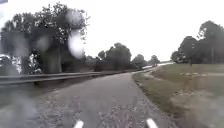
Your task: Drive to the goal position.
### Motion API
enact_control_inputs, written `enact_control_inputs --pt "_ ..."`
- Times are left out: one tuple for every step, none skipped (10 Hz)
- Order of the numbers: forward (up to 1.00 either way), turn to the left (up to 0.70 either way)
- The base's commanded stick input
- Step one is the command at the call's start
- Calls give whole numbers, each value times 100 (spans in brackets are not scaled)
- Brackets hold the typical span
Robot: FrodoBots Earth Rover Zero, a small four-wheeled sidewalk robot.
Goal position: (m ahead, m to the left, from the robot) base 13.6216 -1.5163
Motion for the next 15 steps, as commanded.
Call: enact_control_inputs --pt "96 0" --pt "96 0" --pt "96 0" --pt "96 0" --pt "96 0" --pt "96 0" --pt "96 0" --pt "96 0" --pt "96 0" --pt "96 0" --pt "96 0" --pt "96 0" --pt "96 0" --pt "96 0" --pt "97 0"
